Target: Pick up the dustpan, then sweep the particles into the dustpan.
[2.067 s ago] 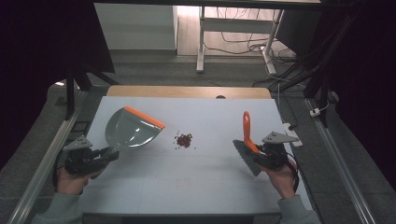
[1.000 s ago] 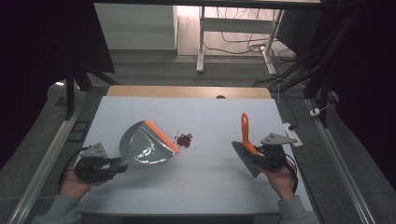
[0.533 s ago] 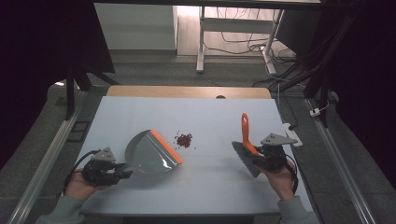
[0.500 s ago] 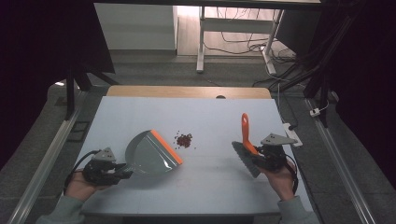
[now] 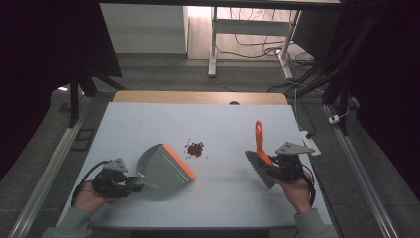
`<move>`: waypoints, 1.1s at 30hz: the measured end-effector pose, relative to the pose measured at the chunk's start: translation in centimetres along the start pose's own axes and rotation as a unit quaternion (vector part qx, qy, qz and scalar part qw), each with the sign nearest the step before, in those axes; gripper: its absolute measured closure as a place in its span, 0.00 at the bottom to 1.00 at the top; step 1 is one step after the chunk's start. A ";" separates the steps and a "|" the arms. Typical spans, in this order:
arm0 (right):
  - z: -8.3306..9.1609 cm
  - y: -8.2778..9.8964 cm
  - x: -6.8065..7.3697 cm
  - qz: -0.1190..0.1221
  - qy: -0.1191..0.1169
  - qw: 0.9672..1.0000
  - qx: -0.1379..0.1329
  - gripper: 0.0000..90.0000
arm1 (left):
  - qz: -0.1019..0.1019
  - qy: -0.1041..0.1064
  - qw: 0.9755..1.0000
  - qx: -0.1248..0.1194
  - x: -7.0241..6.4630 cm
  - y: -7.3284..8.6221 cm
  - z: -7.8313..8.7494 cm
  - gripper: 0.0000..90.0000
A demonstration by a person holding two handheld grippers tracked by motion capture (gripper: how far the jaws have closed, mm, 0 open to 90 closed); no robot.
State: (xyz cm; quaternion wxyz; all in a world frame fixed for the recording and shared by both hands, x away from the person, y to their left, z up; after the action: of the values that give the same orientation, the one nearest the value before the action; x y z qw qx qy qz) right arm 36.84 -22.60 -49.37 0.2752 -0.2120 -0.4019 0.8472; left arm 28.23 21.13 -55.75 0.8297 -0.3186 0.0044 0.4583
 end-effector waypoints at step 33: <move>-3.1 -3.3 0.8 0.022 -0.009 1.000 -0.001 0.78 | 0.004 0.011 1.000 0.016 0.2 -0.9 -1.2 0.68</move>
State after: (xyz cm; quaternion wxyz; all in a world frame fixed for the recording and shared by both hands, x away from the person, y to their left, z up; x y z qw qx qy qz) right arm 39.01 -18.66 -48.65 0.2528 -0.2132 -0.4007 0.8545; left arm 29.36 20.30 -56.24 0.8328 -0.3100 0.0223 0.4580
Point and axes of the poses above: each handheld gripper's, and its own axes: z roughly backward along the jaws, y roughly out of its underside, x roughly to its left, the point moved 7 cm from there along -z, roughly forward along the jaws, and after that the axes turned 11 degrees about z, right-handed, at the moved point
